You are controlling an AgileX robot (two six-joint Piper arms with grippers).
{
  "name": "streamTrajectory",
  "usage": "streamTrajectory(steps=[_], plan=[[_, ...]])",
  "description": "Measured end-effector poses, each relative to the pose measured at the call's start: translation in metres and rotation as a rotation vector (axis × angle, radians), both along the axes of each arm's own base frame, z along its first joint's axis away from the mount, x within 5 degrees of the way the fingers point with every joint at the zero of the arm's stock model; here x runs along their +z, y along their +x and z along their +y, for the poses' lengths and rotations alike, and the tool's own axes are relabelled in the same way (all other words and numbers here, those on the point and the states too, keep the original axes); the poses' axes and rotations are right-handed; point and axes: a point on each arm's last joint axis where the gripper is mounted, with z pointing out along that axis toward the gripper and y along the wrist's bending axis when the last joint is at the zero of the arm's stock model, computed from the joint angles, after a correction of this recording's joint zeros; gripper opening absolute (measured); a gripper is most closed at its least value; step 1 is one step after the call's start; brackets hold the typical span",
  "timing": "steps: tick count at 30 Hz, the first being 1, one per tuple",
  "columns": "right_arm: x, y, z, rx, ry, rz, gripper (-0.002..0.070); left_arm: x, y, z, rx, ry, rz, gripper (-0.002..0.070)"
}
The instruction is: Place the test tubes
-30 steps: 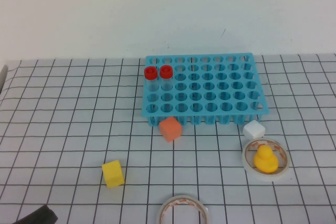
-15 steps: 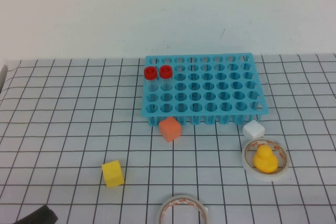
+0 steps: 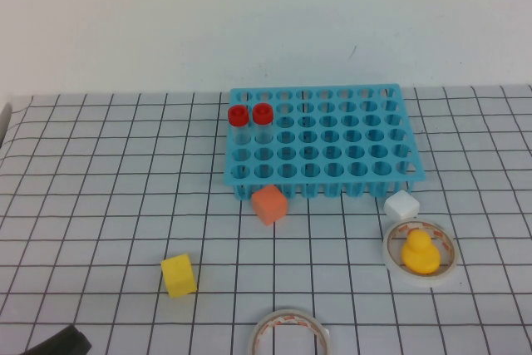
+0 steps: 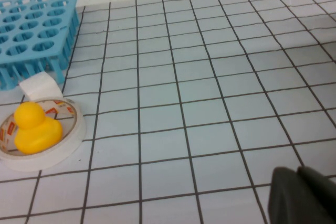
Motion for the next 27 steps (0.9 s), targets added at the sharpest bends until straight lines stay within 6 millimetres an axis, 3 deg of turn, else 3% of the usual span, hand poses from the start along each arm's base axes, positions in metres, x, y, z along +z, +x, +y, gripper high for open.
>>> streamTrajectory(steps=[20, 27], plan=[[0.0, 0.0, 0.0, 0.0, 0.001, 0.0, -0.0001, 0.0, 0.0, 0.0, 0.008, 0.024, -0.024, -0.0001], [0.0, 0.0, 0.0, 0.0, 0.001, 0.0, -0.0001, -0.021, 0.008, 0.01, 0.198, 0.141, -0.138, -0.0001]])
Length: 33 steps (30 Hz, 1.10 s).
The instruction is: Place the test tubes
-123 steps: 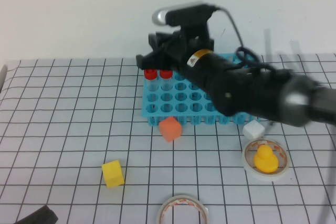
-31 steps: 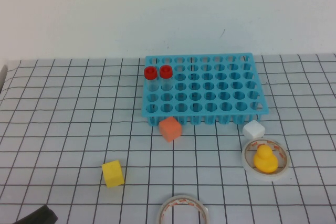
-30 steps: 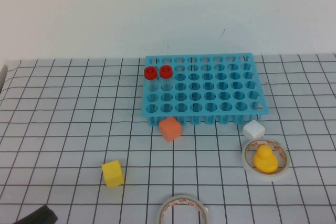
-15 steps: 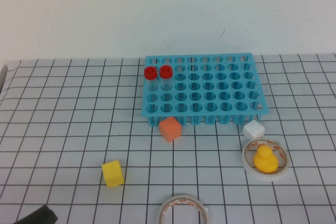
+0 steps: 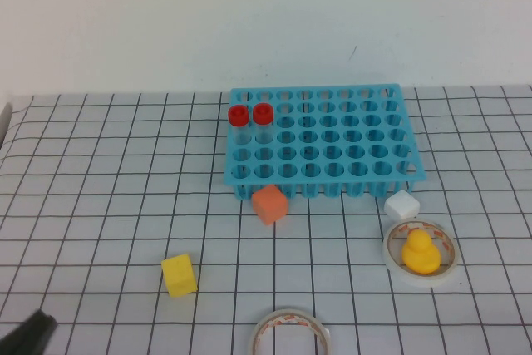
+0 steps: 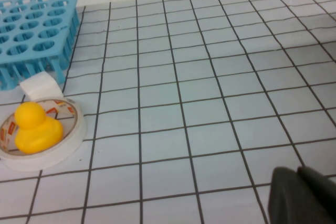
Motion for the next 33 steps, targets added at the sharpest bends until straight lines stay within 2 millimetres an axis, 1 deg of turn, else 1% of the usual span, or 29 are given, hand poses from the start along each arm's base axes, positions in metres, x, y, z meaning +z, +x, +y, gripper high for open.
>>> streamTrajectory(steps=[3, 6, 8, 13, 17, 25, 33], plan=[[0.0, 0.0, 0.0, 0.0, 0.0, 0.0, -0.0001, -0.003, 0.003, 0.007, 0.124, -0.009, 0.03, -0.0001], [0.0, 0.0, 0.0, 0.0, 0.0, 0.0, -0.0001, -0.011, 0.004, 0.014, 0.243, -0.009, 0.12, -0.0001], [0.0, 0.0, 0.0, 0.0, 0.0, 0.0, -0.0001, -0.019, 0.003, 0.019, 0.322, -0.017, 0.195, -0.0001], [0.0, 0.0, 0.0, 0.0, 0.001, 0.0, -0.0001, -0.03, -0.004, 0.029, 0.488, 0.025, 0.288, -0.0001], [0.0, 0.0, 0.0, -0.001, 0.002, 0.002, -0.0001, -0.035, -0.005, 0.032, 0.525, 0.028, 0.337, -0.0002], [0.0, 0.0, 0.0, -0.001, 0.002, 0.002, -0.0001, -0.04, -0.006, 0.032, 0.529, 0.04, 0.398, -0.0002], [0.0, 0.0, 0.0, -0.001, 0.002, 0.002, -0.0001, -0.04, -0.006, 0.032, 0.527, 0.056, 0.399, -0.0001]])
